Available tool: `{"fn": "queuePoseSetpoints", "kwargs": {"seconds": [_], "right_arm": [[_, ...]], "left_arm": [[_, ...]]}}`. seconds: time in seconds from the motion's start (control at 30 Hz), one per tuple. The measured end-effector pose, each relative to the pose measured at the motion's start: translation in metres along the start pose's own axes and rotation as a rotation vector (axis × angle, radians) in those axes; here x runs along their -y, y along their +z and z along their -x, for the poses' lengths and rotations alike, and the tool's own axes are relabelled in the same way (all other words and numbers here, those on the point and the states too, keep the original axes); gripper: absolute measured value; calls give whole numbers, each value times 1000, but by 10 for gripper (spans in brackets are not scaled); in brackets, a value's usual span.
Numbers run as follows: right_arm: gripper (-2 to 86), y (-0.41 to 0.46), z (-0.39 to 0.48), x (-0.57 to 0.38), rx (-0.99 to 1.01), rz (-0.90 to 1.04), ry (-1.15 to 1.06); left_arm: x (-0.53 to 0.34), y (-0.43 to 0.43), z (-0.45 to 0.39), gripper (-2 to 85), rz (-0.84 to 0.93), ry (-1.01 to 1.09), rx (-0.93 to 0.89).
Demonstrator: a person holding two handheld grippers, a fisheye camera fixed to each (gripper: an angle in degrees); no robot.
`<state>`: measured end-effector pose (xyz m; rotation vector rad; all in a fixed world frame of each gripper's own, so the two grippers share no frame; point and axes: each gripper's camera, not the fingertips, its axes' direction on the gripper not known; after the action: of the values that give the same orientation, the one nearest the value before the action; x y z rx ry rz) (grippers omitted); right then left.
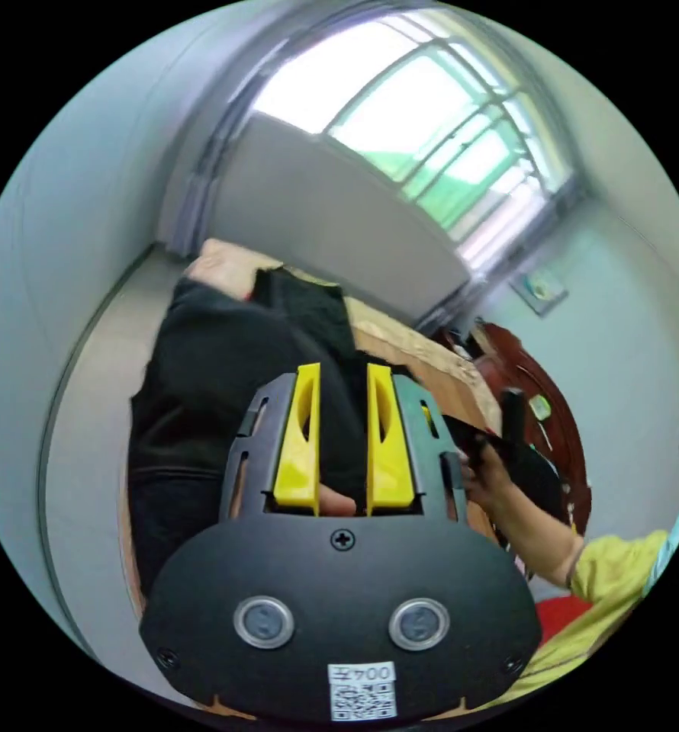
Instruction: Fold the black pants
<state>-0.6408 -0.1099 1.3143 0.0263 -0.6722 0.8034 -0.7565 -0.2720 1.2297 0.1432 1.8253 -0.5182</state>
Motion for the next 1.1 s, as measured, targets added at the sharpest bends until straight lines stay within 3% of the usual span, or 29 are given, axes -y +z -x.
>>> {"fn": "queuePoseSetpoints", "kwargs": {"seconds": [0.13,0.27,0.47,0.53,0.7,0.87,1.0,1.1], "right_arm": [[99,65,9,-15,-38,85,-9],[92,100,50,-20,-274,119,-110],[68,65,-4,-32,-8,27,84],[66,58,-1,-34,-7,11,81],[70,-15,72,-68,-49,-195,-110],[85,-116,102,-219,-39,-290,-162],[39,-165,81,-359,-184,-135,16],[0,-217,67,-480,-352,17,214]], "left_arm": [[-32,2,75,19,-68,-144,-97],[-43,8,102,10,-87,-209,-166],[-58,34,43,7,-105,-49,125],[-64,40,37,8,-120,-25,180],[-57,34,67,15,-103,-106,6],[-95,4,54,17,-185,-39,-319],[-220,3,19,9,22,26,-322],[-347,3,19,5,258,-90,-242]]}}
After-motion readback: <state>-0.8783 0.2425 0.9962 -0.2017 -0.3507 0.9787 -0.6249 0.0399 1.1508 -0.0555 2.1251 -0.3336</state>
